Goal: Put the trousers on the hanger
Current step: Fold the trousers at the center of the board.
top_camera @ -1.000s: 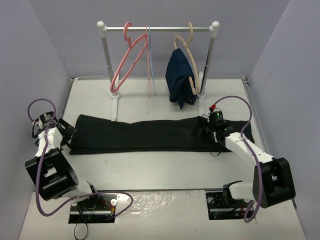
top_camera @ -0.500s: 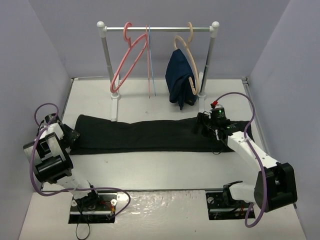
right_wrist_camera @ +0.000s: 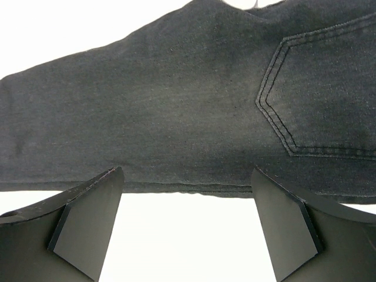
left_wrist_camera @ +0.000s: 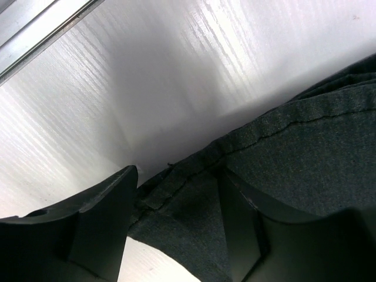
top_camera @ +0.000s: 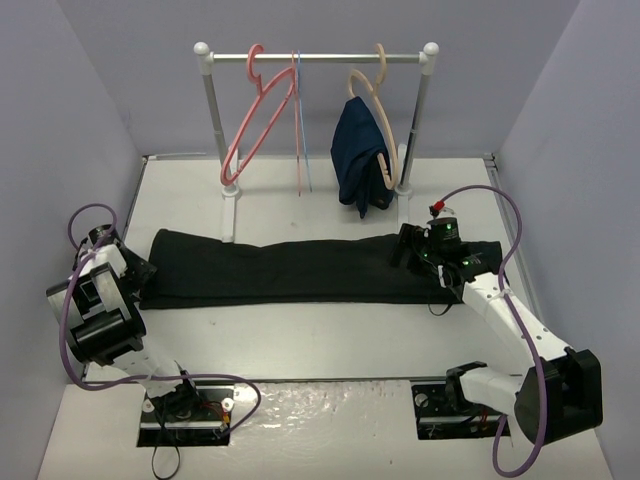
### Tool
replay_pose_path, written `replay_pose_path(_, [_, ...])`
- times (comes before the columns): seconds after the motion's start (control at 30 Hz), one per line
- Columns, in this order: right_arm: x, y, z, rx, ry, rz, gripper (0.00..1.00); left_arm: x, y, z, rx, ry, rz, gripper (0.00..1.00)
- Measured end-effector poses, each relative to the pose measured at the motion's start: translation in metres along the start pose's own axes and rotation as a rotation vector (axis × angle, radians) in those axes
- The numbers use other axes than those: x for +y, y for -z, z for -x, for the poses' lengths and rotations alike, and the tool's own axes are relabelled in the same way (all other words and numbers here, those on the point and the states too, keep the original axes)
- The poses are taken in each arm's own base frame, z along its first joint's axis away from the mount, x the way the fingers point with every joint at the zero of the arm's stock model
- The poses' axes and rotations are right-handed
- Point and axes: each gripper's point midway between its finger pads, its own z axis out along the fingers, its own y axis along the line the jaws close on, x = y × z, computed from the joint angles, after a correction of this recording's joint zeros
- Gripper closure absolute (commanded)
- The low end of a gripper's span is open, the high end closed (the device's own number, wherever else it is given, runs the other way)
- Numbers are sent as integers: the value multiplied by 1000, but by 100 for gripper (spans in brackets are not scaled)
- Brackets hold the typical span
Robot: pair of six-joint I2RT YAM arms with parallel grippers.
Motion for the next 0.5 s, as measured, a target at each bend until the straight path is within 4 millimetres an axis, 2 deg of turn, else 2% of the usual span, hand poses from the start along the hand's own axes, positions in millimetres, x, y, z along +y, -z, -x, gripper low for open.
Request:
replay_pose_path(0.17, [-1,0,-2,6,-2,-3,13,-3,0,1,-1,-2,-15,74])
replay_pose_path(0.3, [-1,-1,-3,11,-3,-6,13,-6,1,2,-3,-3,-26,76])
replay_pose_path(0.47, [-3,-4,-5,21,-2,-12,13,-10,3,3,-4,-8,-38,100])
replay_pose_path(0.5, [-3,-4,-5,24,-3,-13,13,-12,4,4,-5,-10,-42,100])
